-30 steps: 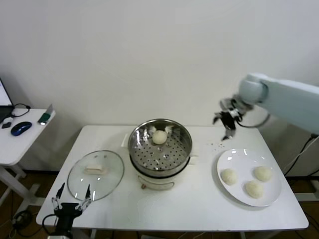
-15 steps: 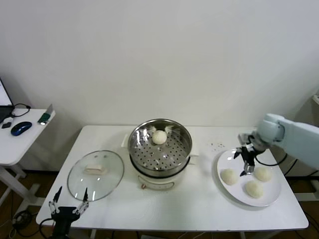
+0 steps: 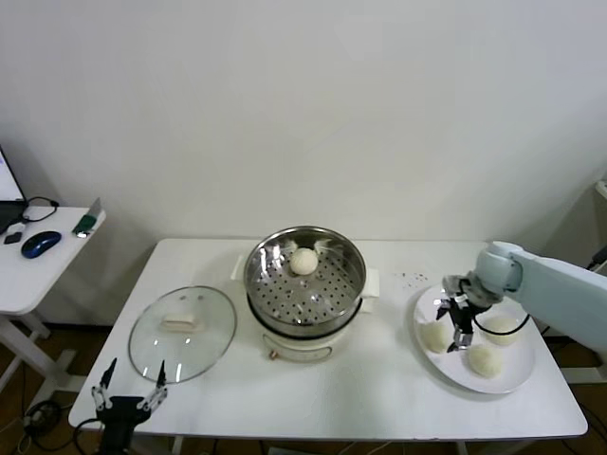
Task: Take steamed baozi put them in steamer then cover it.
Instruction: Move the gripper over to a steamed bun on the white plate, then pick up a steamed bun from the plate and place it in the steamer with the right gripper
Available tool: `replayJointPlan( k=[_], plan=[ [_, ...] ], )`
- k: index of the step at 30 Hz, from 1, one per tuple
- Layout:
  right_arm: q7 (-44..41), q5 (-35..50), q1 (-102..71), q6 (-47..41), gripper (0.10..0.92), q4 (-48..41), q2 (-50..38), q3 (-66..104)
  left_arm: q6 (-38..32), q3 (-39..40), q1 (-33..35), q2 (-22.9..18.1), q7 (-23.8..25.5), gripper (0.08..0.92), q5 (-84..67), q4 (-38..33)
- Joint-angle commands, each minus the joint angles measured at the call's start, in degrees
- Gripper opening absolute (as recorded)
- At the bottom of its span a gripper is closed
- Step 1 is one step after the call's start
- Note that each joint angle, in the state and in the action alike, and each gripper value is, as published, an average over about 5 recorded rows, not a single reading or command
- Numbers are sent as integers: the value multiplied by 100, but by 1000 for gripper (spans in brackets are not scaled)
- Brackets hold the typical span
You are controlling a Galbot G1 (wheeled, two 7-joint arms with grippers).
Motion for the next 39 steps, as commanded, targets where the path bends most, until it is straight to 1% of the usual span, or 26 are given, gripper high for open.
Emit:
replayJointPlan(
  k=[1, 5, 14, 20, 24, 28, 33, 39],
  plan=[
    [7, -96, -250, 10, 823, -217, 204, 177, 5, -6, -6, 9, -1, 823, 3, 9],
    [-12, -116, -253, 79, 818, -360, 283, 208, 4, -16, -11, 18, -2, 823, 0, 13],
    [-90, -78, -218, 132, 727, -392, 272, 240, 7, -17, -24, 13, -2, 823, 3, 20],
    [-96, 220, 276, 114, 698, -268, 121, 6, 11, -14, -14, 10, 0, 823, 6, -9],
    [-139, 765, 1366, 139, 696, -227, 104, -740, 6, 4, 2, 1, 0, 823, 6, -32],
    [-204, 1556, 2701, 187, 696, -303, 397, -1553, 3, 48, 23, -15, -4, 823, 20, -56],
    [-236, 2656, 4017, 200, 696, -532, 1220, -2366, 17, 129, 82, -60, -19, 823, 88, -134],
    [-253, 3777, 4524, -9, 698, -958, 2363, -2461, 37, 223, 127, -75, -57, 823, 97, -255]
  ],
)
